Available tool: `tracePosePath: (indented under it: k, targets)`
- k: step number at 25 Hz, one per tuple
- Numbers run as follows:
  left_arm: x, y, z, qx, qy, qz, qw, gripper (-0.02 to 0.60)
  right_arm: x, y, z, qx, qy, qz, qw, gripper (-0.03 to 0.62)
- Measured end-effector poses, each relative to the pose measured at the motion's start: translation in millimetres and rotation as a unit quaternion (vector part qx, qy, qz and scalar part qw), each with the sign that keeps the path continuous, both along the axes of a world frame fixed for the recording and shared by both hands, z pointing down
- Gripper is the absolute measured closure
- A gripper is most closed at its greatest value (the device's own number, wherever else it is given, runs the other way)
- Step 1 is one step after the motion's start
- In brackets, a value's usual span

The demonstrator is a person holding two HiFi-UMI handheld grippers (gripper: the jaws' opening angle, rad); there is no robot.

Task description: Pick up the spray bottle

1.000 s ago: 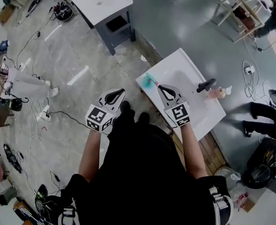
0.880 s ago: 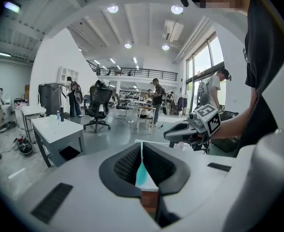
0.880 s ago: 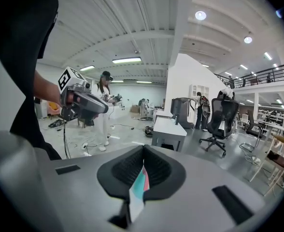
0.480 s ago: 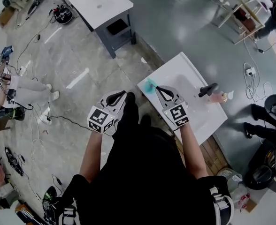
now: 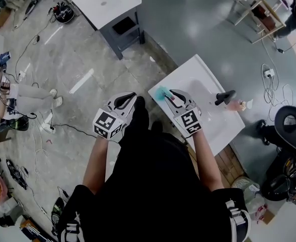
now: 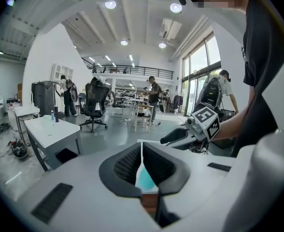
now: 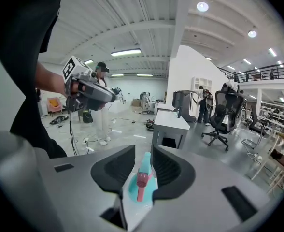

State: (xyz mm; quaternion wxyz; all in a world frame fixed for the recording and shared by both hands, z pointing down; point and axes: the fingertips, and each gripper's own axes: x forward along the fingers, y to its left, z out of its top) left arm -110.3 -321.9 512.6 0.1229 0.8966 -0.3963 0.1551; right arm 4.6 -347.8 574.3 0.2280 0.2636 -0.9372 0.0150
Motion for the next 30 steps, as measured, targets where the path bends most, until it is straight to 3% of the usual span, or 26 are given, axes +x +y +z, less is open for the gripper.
tracePosePath:
  k: [9,30]
  targets:
    - [-6.9,-7.7,2.8,-0.005,-0.009,0.007,0.9999,0.552,-5.0,-6.5,40.7,-0.02,0.025,-0.005,0.999,0.448]
    - [-18.1,-15.4,12.4,-0.017,-0.016,0.004,0.9997,0.552,-16.2,-27.0,59.4,-0.044,0.027,0.009,0.999,0.482]
